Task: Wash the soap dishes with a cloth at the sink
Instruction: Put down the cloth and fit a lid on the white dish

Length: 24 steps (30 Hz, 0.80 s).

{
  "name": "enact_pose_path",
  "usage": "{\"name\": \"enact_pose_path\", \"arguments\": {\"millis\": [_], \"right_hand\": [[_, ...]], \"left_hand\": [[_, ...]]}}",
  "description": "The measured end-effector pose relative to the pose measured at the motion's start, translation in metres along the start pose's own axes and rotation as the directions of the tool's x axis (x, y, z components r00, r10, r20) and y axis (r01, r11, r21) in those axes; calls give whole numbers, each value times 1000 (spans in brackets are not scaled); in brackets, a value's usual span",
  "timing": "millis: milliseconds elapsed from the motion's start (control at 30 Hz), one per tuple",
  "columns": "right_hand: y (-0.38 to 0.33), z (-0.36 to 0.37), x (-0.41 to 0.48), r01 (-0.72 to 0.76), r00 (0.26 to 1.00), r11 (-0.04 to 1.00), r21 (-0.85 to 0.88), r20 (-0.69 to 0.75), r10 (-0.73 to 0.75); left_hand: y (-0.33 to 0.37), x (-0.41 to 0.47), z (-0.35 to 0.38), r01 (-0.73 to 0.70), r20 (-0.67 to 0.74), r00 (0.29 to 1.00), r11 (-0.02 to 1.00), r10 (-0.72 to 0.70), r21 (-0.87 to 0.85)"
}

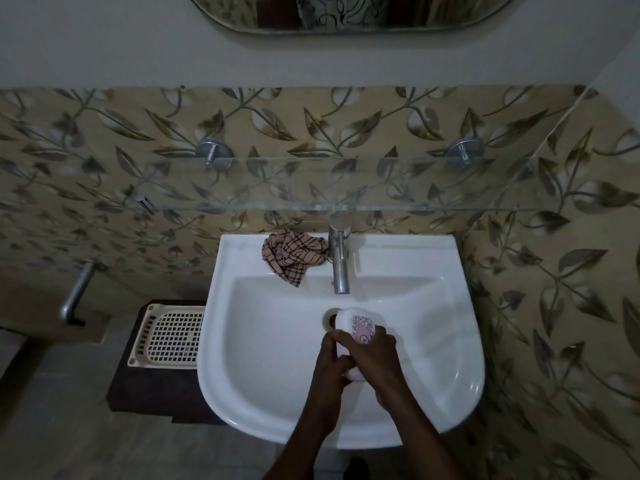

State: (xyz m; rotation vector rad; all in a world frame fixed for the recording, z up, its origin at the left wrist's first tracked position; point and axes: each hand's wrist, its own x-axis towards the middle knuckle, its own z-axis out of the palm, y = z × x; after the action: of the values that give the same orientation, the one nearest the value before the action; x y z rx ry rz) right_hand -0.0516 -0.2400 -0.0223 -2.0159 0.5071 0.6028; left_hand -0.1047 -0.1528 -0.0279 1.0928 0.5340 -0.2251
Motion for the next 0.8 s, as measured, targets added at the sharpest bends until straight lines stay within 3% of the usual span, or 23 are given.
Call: {"name": "enact_pose_path", "arguments": {"millis": [133,200,300,467,667,800], "right_hand": [[-7,-2,9,59,998,998,-9,-10,-59],[-11,0,7,67,997,997,28,41,-69],[-16,11,3,93,995,994,56,20,-95],[-14,16,5,158,987,987,16,-25,-157],[-10,14,0,222,974,974,-49,-37,-223],[-13,13,-3,261,964,965,-36,-36,-262]], "left_hand": [[5,2,-8,-13,-53,999,951,-4,-308],[10,8,-6,85,-30,994,909,-106,-408],[21,18,2,186,17,980,890,-197,-417],[25,21,-4,160,137,985,875,-108,-457],[17,24,-24,195,112,981,858,-161,-475],[22,19,-30,124,99,991,866,-87,-485]]}}
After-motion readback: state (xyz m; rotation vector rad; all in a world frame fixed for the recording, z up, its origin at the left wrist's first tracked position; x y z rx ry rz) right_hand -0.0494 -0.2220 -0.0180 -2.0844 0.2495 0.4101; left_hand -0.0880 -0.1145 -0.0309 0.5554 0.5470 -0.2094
